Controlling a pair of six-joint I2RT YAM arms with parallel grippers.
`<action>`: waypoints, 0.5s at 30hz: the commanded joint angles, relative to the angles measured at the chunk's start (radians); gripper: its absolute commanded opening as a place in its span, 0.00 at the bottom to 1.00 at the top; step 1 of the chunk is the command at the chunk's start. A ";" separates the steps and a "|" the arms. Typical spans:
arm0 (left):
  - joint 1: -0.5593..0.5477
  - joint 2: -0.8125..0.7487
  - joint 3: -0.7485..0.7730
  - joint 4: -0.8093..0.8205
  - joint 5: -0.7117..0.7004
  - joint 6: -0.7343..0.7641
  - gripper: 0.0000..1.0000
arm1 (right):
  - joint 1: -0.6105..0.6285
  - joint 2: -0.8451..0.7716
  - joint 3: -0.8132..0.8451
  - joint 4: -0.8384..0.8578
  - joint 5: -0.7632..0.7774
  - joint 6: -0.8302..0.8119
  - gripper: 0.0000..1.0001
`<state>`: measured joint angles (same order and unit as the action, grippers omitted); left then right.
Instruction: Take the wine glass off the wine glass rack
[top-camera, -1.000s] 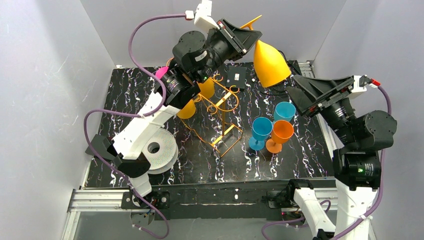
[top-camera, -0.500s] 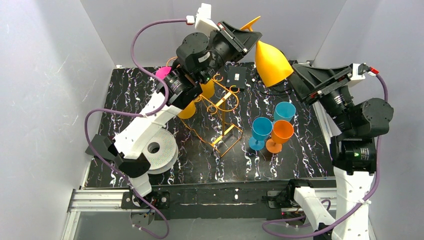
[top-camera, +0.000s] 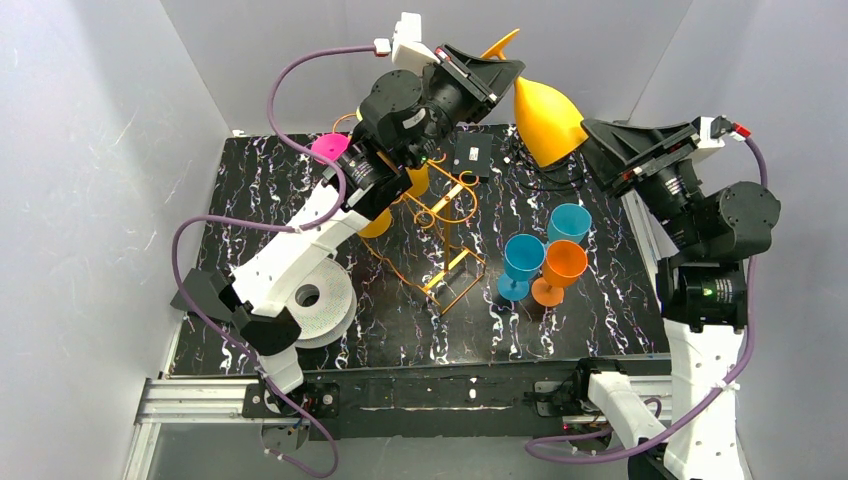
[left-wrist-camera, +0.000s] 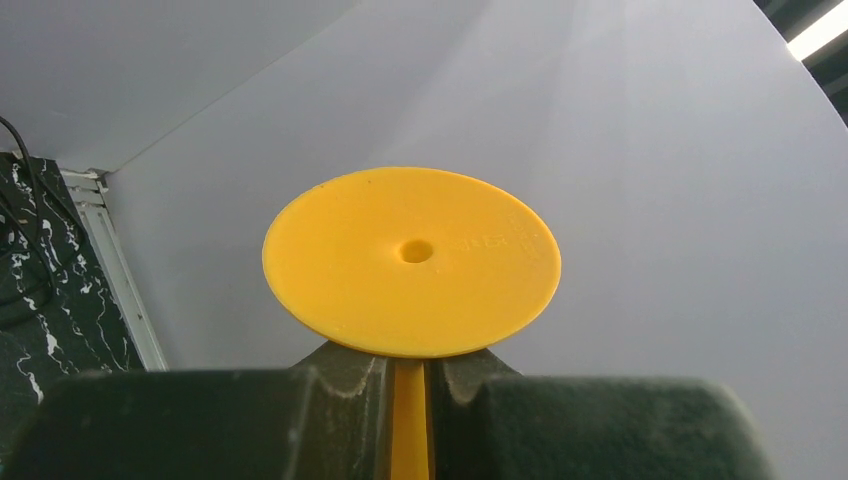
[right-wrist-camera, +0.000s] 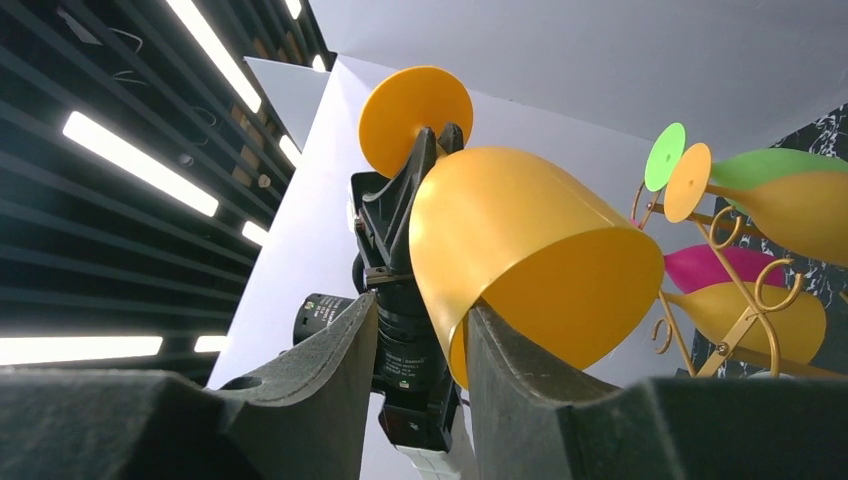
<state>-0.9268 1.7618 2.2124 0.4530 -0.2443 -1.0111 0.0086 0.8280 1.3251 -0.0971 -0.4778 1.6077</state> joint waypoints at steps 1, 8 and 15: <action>-0.003 -0.045 -0.007 0.144 -0.039 0.029 0.00 | 0.002 0.008 0.011 0.087 -0.001 0.030 0.43; -0.003 -0.059 -0.047 0.191 -0.048 0.057 0.00 | 0.003 0.015 -0.004 0.132 0.022 0.064 0.37; -0.003 -0.066 -0.077 0.242 -0.068 0.069 0.00 | 0.043 0.045 0.000 0.162 0.052 0.067 0.27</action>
<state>-0.9257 1.7561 2.1410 0.5804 -0.2871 -0.9863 0.0246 0.8642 1.3136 -0.0517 -0.4530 1.6608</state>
